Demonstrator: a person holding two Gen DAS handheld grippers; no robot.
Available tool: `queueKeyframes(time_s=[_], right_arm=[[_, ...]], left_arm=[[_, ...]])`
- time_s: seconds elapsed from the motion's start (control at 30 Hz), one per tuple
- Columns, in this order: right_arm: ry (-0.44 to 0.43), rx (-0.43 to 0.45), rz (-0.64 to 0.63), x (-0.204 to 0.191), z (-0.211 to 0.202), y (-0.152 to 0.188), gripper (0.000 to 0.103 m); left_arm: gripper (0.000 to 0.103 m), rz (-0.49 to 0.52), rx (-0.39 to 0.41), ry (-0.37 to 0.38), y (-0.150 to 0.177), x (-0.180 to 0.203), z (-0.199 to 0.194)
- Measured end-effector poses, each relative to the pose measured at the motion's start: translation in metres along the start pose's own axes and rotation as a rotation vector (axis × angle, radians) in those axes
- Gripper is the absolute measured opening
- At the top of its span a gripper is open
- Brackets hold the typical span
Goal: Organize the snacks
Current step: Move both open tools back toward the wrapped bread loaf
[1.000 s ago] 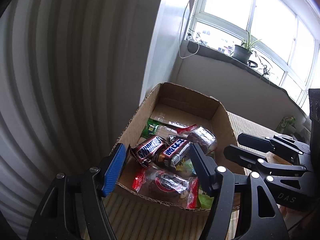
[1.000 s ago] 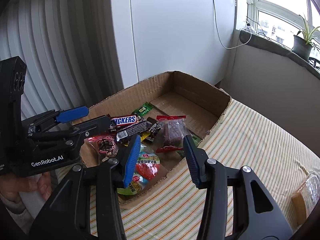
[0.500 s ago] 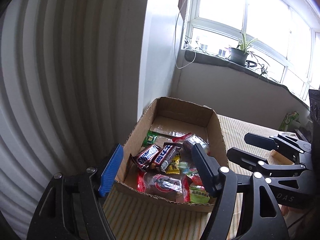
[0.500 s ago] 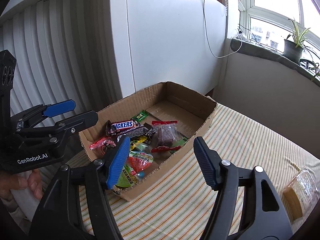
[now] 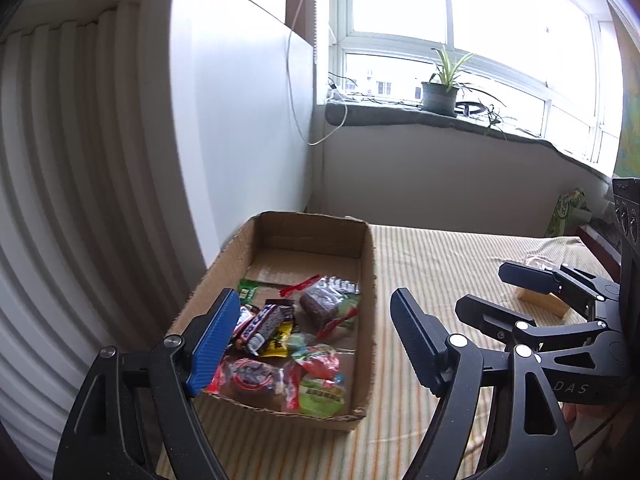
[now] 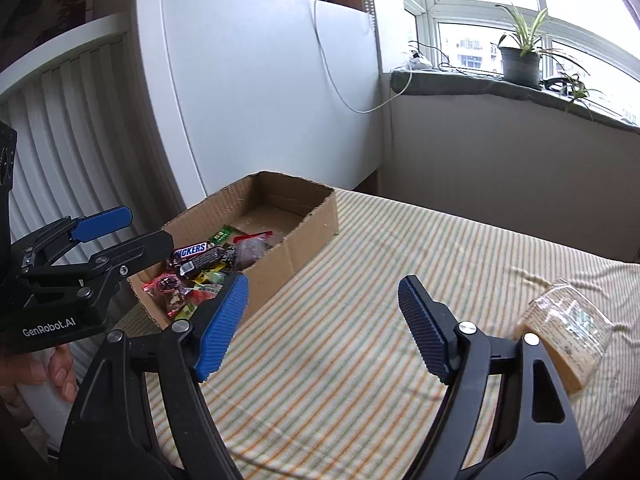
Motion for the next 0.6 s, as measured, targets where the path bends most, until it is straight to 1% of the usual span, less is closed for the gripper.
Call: queueKeyframes(time_s=[0.2,0.3,0.37,0.47,0.6], right_arm=[[0.095,0.047,0.096,0.071,-0.044,0.008,0.081],[0.168,0.067,0.146,0.106,-0.07,0.015,0.086],[0.213,0.08,0.179,0.128,-0.087,0.02,0.086],[0.258,0.096,0.223,0.151,-0.106,0.027,0.086],[0.28,0.107,0.243,0.161,-0.117,0.033,0.086]], left_arm=[[0.078,0.088,0.007,0.064,-0.015,0.06,0.001],[0.078,0.122,0.014,0.118,-0.021,0.088,0.001],[0.078,0.144,0.018,0.147,-0.026,0.105,0.001],[0.078,0.183,0.028,0.182,-0.031,0.126,0.0],[0.078,0.214,0.037,0.207,-0.034,0.141,-0.005]])
Point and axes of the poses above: each gripper's, at about its wrist camera, not at the fingertips, and z roughly the way its jaws point, x to its right, y to its underside, the point moved 1 cm from there along z, roughly the way its jaws point, and after that the axes turned 10 degrees about z, right-handed, at the moved point
